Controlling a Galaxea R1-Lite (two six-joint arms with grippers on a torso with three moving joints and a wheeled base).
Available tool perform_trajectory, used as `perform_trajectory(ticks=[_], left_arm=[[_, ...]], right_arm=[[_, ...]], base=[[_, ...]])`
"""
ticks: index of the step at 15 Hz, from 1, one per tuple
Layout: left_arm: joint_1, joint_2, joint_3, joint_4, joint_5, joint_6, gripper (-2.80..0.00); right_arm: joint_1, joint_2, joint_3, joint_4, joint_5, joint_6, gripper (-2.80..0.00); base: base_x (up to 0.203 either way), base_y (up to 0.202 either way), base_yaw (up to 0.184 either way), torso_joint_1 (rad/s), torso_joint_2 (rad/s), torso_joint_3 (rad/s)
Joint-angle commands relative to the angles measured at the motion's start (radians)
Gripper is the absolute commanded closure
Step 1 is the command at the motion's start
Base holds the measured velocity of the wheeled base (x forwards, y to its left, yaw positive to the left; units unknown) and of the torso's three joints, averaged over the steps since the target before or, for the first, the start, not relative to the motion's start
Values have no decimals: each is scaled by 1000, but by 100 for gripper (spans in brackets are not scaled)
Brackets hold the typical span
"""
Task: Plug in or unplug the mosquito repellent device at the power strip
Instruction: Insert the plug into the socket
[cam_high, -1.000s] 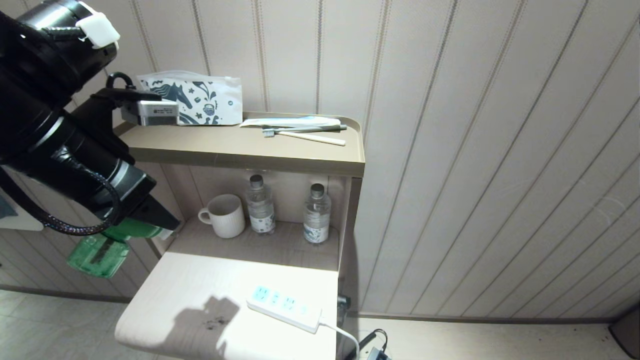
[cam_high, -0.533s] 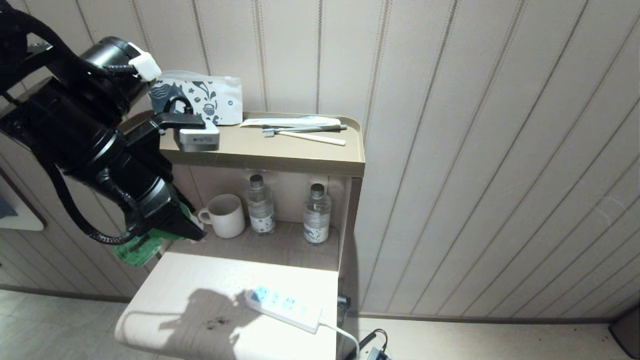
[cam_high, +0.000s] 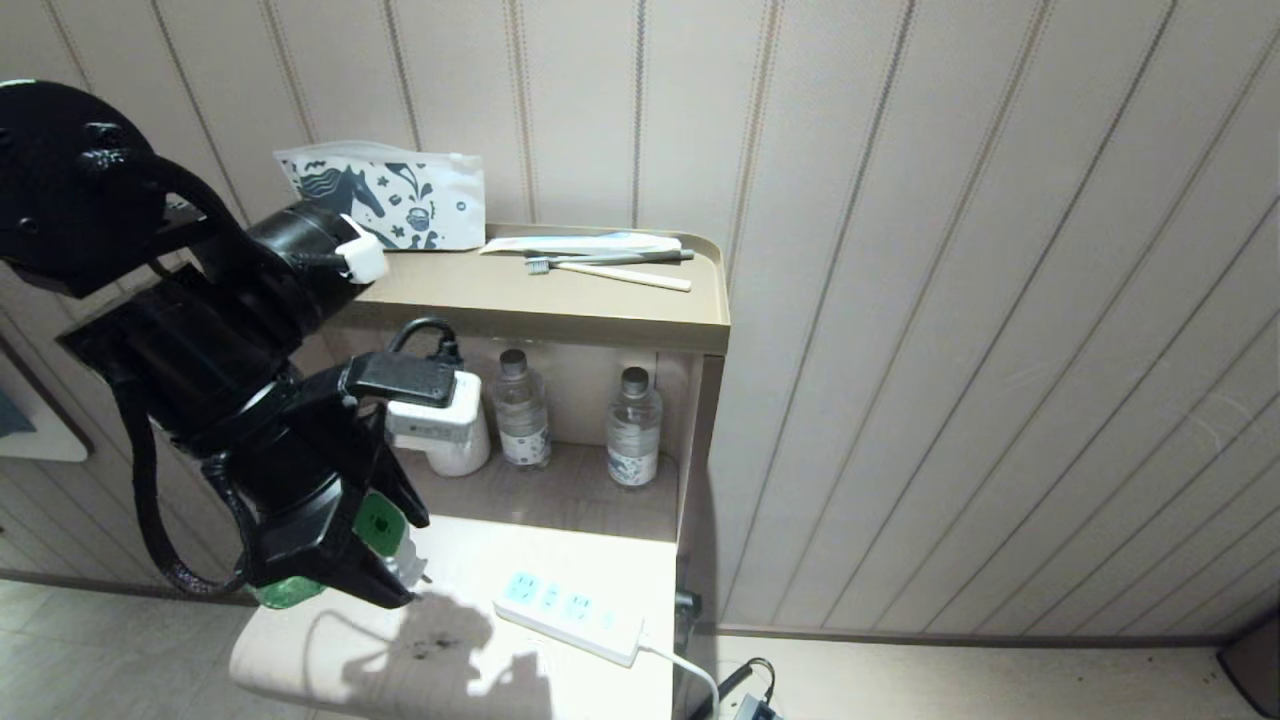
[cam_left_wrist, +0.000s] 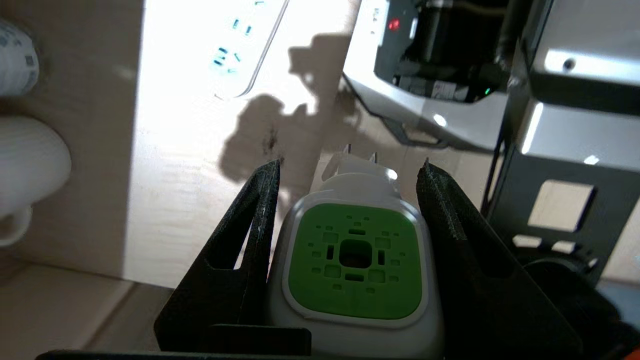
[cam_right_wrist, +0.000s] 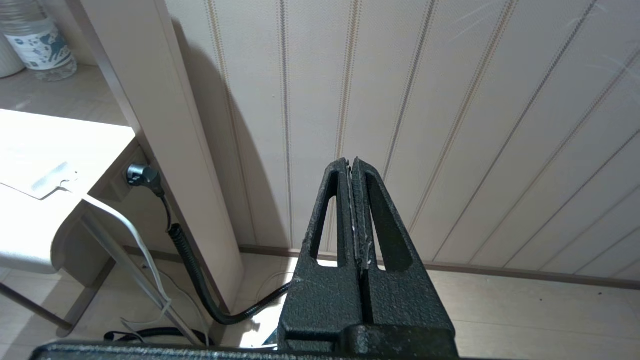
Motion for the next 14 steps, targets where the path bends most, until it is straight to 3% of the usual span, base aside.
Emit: perform_trajectory(ticks=[1, 6, 8, 13, 14], left_arm=[[-36, 27, -12, 6, 22, 53, 0], [-206, 83, -27, 18, 57, 54, 0], [-259, 136, -26, 18, 119, 58, 0], [-314, 215, -2, -42, 154, 14, 0], [-314, 236, -3, -104, 155, 4, 0]], right_arm=[[0, 1, 0, 0, 0, 0, 0], [0, 1, 0, 0, 0, 0, 0], [0, 1, 0, 0, 0, 0, 0], [0, 0, 0, 0, 0, 0, 0], [0, 1, 0, 0, 0, 0, 0]], base=[[0, 0, 0, 0, 0, 0], [0, 0, 0, 0, 0, 0], [0, 0, 0, 0, 0, 0], [0, 0, 0, 0, 0, 0], [0, 0, 0, 0, 0, 0]])
